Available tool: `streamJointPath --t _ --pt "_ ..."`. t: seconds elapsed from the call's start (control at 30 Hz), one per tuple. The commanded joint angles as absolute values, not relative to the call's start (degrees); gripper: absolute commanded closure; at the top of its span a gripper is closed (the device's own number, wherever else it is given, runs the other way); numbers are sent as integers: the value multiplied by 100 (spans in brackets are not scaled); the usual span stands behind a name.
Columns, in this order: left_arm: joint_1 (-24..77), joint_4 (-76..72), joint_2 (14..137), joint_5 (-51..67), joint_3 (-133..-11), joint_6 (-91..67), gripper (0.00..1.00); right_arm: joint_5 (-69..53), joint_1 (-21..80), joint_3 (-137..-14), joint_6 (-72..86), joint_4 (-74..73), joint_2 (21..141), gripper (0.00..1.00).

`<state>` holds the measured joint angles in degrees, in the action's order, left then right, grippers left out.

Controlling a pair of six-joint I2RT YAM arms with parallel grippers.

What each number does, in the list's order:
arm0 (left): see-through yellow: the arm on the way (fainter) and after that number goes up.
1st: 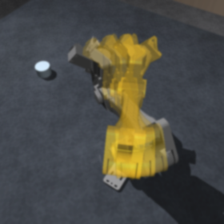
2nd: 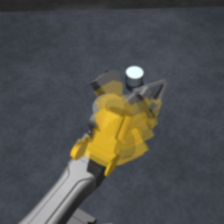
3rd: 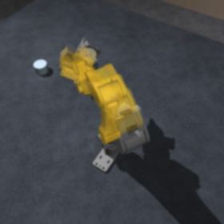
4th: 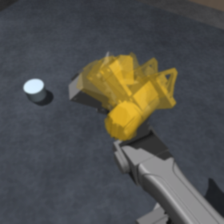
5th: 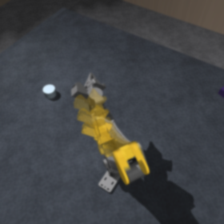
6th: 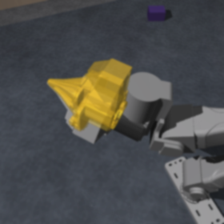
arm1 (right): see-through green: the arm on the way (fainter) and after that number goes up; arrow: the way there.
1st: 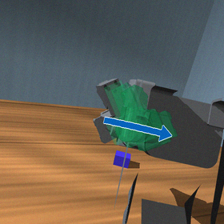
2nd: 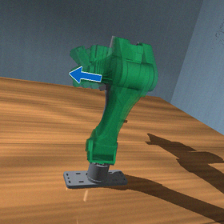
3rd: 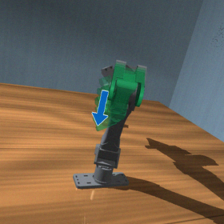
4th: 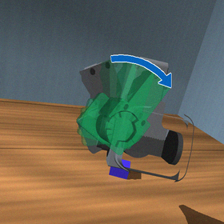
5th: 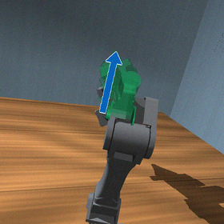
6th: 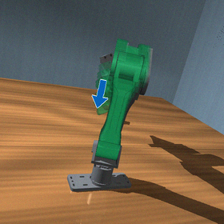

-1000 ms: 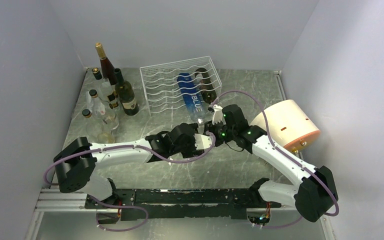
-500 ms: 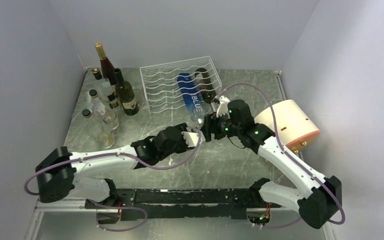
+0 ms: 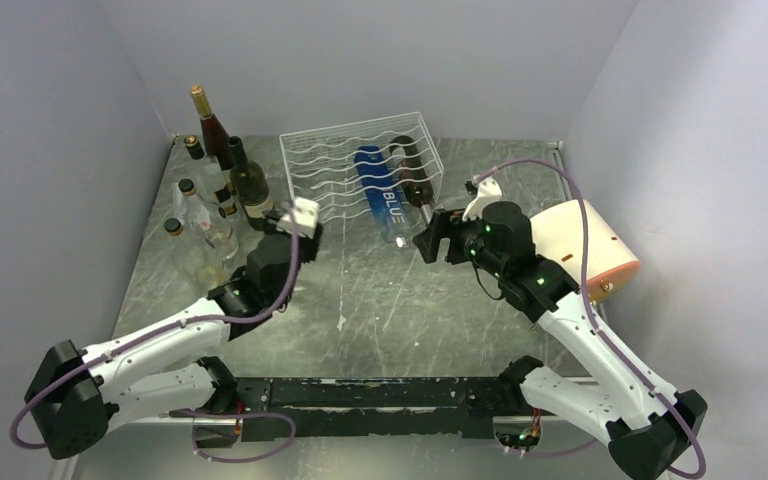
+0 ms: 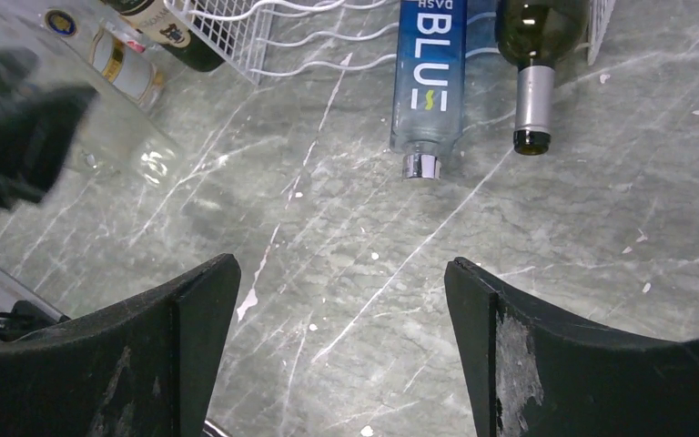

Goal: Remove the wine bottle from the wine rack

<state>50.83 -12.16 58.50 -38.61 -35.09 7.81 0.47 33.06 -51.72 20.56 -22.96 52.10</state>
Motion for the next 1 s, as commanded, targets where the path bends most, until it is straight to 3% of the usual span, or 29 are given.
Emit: streamJointPath --t 0.0,0.27,0.53,0.97 --pt "4318 -2272 5648 -5216 -3589 -228 93 140 3278 -4985 2142 -2150 5215 12" --pt "3586 -3994 6502 -5599 -3508 -81 93 -70 3283 -4876 2254 -2022 5289 13" --pt "2918 -5901 7105 -4970 -2842 134 93 25 3278 -4860 2262 -2151 5241 13" --pt "2610 -6589 7496 -4266 -2240 142 93 -184 3280 -4866 2281 -2032 5505 13"
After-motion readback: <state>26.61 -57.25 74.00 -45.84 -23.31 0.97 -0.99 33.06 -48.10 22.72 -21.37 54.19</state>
